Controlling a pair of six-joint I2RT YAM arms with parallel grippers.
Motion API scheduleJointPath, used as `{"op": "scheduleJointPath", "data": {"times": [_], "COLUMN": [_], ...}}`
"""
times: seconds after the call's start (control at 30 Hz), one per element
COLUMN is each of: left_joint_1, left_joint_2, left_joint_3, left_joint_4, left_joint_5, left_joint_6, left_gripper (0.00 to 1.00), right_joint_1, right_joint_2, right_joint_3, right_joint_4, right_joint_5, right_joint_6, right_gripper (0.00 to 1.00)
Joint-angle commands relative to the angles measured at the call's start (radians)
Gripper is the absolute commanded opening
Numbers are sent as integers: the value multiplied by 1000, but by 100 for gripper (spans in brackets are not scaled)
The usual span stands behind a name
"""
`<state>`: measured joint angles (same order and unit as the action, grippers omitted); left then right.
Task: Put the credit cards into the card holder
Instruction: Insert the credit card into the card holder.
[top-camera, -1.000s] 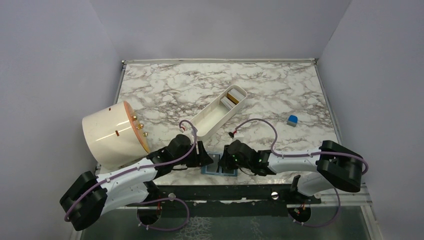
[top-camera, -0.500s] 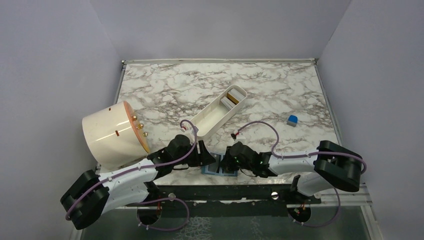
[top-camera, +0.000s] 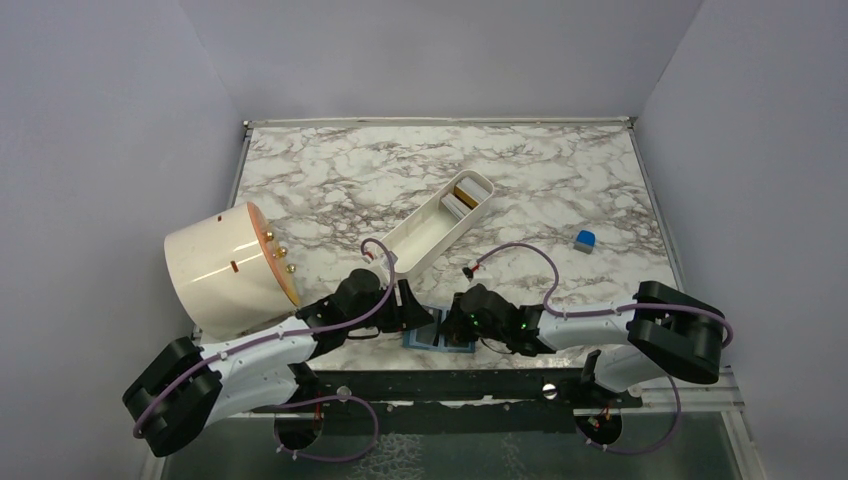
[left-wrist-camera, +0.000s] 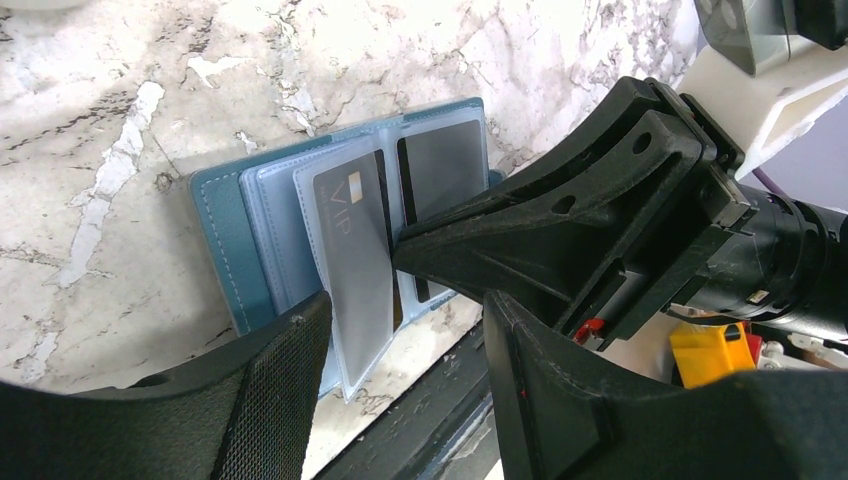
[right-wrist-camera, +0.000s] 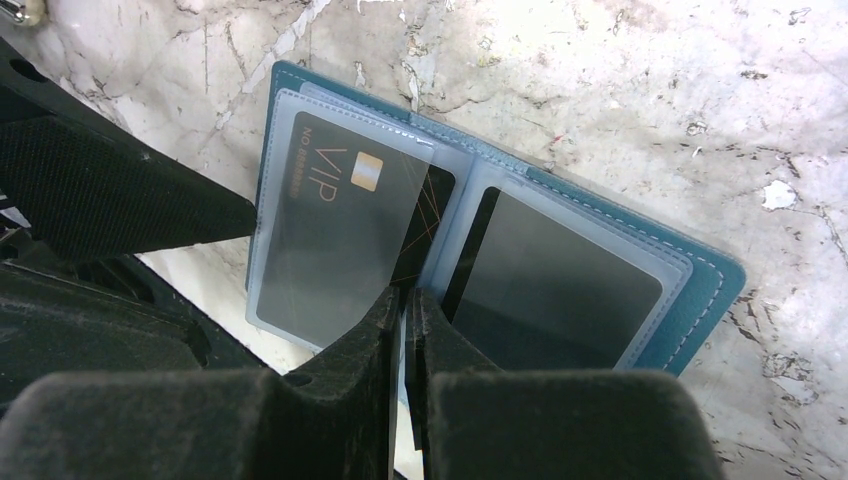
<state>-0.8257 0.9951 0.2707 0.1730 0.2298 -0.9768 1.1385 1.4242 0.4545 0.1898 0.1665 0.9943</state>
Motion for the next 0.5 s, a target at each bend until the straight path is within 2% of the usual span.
{"op": "scheduleJointPath", "data": {"times": [0.0, 0.2, 0.47], "left_joint_1": [3, 3, 3], "left_joint_2": [23, 53, 51], "left_joint_3": [-16, -19, -15], "left_joint_4": [59, 105, 111], "left_joint_5": [41, 71, 92], "left_joint_6": [-11, -27, -43], "left_gripper": [59, 54, 50], "right_joint_1": [-1, 0, 0], "right_joint_2": [9, 12, 21], "right_joint_3": [-30, -41, -33], "right_joint_4": [-13, 78, 89], "right_joint_5": [-24, -39, -37], "right_joint_6": [-2, -47, -59], "right_gripper": [7, 11, 12]}}
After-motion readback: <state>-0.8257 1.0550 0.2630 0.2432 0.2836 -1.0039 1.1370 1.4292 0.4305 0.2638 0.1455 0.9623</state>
